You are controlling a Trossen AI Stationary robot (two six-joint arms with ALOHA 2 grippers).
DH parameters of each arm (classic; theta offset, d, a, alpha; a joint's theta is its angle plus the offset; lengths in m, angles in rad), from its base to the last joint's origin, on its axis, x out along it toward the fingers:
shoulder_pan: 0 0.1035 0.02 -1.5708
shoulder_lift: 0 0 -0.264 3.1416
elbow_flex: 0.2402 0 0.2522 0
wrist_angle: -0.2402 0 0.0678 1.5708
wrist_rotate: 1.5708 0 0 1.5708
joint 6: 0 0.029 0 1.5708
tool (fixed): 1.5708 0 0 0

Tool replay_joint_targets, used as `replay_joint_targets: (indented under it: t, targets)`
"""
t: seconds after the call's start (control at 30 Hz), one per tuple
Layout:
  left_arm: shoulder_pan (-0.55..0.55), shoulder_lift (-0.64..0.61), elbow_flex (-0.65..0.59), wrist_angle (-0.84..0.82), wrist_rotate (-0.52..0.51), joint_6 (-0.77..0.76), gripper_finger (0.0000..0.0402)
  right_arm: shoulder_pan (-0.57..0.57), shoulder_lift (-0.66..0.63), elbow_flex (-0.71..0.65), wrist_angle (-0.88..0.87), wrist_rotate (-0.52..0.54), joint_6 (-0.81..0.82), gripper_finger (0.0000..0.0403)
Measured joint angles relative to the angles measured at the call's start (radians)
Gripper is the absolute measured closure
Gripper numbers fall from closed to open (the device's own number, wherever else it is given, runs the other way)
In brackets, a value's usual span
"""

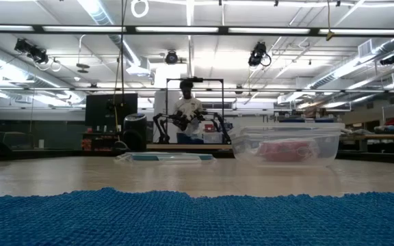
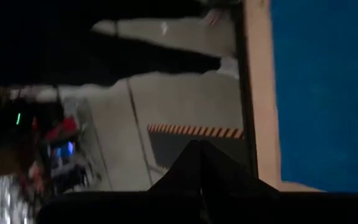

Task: Roll bandage
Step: Roll the blue bandage

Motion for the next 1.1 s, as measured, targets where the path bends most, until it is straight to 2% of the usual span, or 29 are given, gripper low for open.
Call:
replay_joint_targets:
  t: [0.23, 0.4, 0.57, 0.83, 0.93, 1.1]
  targets:
    - [-0.169, 0.027, 0.000, 0.010, -0.037, 0.050, 0.0401, 0.092, 0.000, 0.000, 0.002, 0.265, 0.206, 0.0402]
    - [-0.302, 0.030, -0.033, 0.076, -0.051, 0.000, 0.0401, 0.173, 0.022, 0.000, -0.001, 0.331, 0.262, 0.0403]
    - [-0.441, 0.035, -0.083, 0.162, -0.174, -0.119, 0.0401, 0.256, 0.069, 0.000, -0.058, 0.331, 0.216, 0.0403]
    - [-0.583, 0.044, -0.273, 0.501, -0.382, -0.413, 0.0401, 0.357, 0.127, -0.001, -0.205, 0.376, 0.146, 0.0402]
    - [-0.620, 0.069, -0.347, 0.646, -0.408, -0.522, 0.0401, 0.392, 0.128, -0.001, -0.208, 0.416, 0.136, 0.0402]
    - [-0.673, 0.128, -0.411, 0.810, -0.420, -0.644, 0.0401, 0.447, 0.129, -0.001, -0.205, 0.542, 0.165, 0.0401]
